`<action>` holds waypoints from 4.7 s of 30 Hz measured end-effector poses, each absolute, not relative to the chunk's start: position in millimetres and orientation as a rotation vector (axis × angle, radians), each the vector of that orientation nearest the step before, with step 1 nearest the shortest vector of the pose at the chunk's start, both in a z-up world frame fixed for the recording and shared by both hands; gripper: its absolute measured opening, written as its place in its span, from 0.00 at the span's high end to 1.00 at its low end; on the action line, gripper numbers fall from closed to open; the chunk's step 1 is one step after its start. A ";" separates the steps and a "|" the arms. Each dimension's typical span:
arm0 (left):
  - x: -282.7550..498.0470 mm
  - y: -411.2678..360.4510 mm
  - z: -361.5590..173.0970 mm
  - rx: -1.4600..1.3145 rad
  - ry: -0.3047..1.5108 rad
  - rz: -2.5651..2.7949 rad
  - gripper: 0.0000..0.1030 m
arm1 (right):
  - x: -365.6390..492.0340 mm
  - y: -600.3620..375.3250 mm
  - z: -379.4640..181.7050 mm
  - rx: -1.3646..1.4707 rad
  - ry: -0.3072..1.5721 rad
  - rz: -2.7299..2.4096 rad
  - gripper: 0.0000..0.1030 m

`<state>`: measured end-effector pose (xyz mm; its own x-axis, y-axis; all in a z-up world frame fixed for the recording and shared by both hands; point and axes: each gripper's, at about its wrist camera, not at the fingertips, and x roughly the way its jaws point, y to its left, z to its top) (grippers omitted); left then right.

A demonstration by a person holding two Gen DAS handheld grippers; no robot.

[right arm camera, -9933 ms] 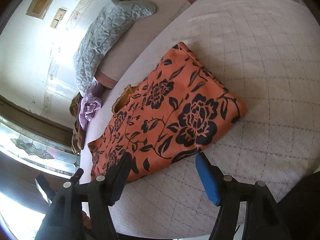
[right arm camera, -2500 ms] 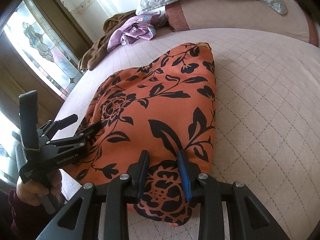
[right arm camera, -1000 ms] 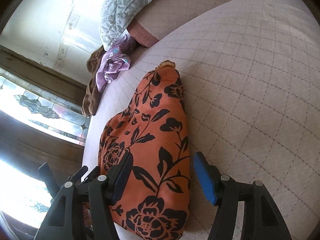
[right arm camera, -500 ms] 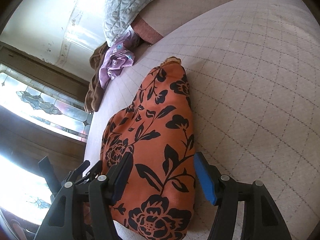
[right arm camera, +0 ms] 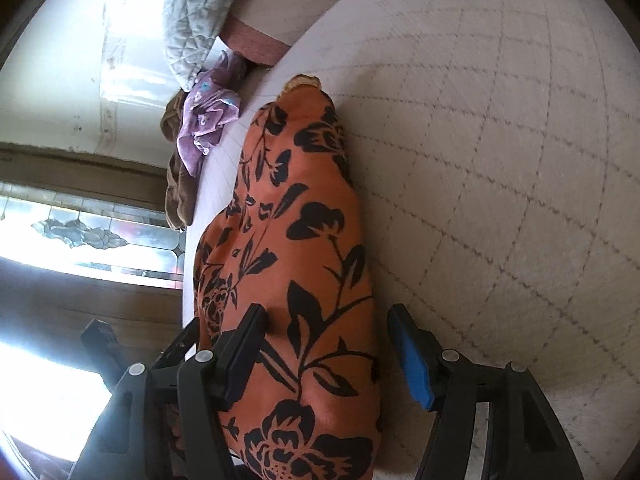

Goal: Fold small clothes

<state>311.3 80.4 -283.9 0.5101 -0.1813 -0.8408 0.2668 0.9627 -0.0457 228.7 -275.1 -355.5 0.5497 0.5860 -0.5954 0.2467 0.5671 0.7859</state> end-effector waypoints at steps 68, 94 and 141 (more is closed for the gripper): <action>305.4 6.4 -298.1 0.112 1.067 -0.424 0.57 | 235.1 -232.8 -337.2 0.737 0.921 0.264 0.56; 250.2 -82.9 -259.1 0.174 0.947 -0.469 0.64 | 172.9 -312.1 -285.3 0.685 0.716 0.144 0.63; 240.2 -63.5 -274.1 0.460 0.854 -0.224 0.46 | 181.8 -288.7 -296.3 0.463 0.835 -0.012 0.48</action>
<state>240.2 -63.5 -274.1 0.6414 -0.0078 -0.7672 0.3693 0.8796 0.2998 181.8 -288.7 -296.3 0.6770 0.1687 -0.7164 0.1897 0.9005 0.3913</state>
